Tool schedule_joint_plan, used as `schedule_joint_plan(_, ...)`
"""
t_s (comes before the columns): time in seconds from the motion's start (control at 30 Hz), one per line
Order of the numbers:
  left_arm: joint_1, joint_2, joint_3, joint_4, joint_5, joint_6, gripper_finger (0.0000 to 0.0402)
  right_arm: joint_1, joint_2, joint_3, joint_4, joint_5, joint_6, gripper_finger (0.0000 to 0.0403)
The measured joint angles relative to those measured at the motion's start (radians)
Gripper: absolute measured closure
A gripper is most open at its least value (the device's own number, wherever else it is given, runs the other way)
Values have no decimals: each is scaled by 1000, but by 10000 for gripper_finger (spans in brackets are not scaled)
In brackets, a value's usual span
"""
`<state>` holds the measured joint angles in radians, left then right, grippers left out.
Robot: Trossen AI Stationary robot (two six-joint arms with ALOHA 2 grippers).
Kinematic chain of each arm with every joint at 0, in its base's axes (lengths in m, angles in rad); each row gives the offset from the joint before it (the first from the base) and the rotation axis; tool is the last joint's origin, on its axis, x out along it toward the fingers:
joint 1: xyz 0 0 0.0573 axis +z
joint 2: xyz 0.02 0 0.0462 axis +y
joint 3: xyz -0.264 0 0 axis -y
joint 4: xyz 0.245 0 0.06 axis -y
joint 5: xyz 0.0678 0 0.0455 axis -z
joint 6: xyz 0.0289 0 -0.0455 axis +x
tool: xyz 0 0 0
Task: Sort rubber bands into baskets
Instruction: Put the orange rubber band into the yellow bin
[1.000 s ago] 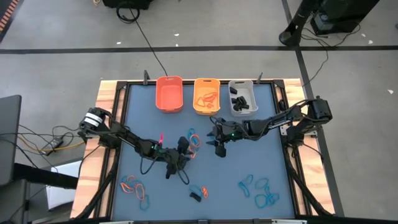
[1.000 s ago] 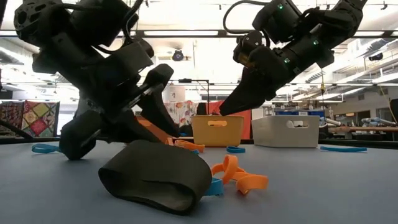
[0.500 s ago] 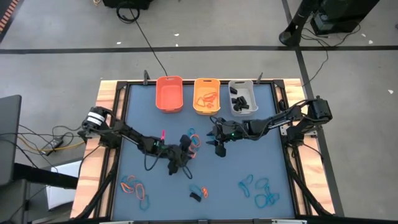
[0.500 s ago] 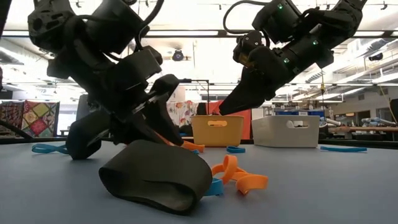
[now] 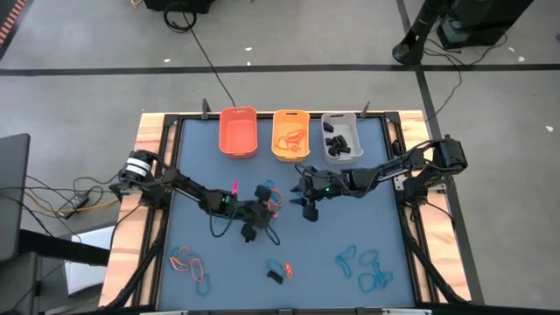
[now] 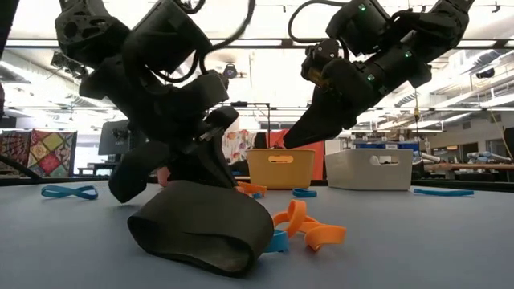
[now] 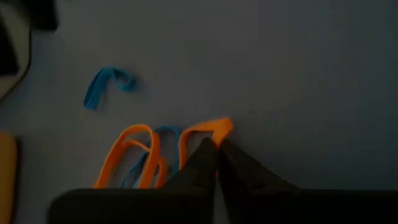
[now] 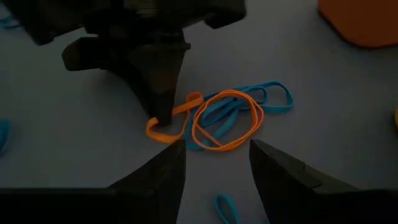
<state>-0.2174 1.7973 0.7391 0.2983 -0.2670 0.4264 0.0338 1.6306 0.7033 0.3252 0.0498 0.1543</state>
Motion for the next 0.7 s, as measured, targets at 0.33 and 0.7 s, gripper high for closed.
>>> schedule_joint_plan(0.33, -5, -1, 1, 151, -32, -199, 398, 100, 0, 0, -58, 1, -48, 219)
schedule_joint_plan(0.7, -4, -3, 3, 410, -31, -305, 398, 193, 0, 0, 2, 234, -132, 203)
